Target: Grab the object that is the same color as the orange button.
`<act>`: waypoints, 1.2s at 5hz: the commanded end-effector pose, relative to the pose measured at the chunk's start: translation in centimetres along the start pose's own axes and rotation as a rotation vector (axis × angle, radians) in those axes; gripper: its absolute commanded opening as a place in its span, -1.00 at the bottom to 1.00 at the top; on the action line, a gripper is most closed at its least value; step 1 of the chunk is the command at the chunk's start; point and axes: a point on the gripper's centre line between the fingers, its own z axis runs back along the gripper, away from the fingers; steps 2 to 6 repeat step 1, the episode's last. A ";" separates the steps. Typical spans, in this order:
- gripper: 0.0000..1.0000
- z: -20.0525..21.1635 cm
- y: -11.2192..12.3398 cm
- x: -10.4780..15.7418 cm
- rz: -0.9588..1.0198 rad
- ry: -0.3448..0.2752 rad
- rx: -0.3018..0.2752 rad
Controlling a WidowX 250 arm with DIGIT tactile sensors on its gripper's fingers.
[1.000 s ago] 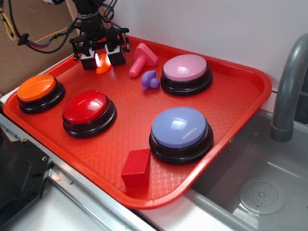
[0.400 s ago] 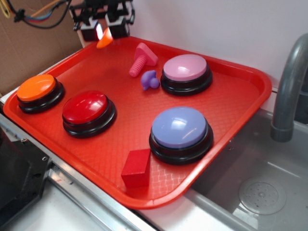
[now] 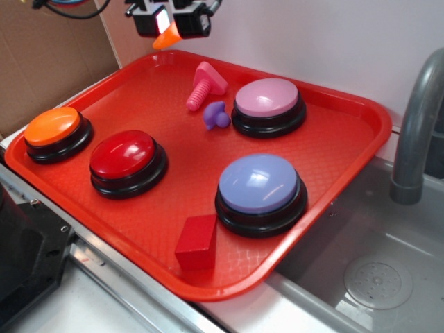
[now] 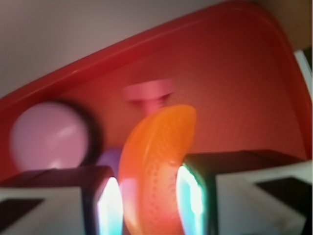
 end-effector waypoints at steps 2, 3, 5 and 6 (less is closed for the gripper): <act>-1.00 2.6 -1.0 -4.4 -0.080 -0.024 -0.108; -1.00 2.6 -1.0 -4.4 -0.080 -0.024 -0.108; -1.00 2.6 -1.0 -4.4 -0.080 -0.024 -0.108; -1.00 2.6 -1.0 -4.4 -0.080 -0.024 -0.108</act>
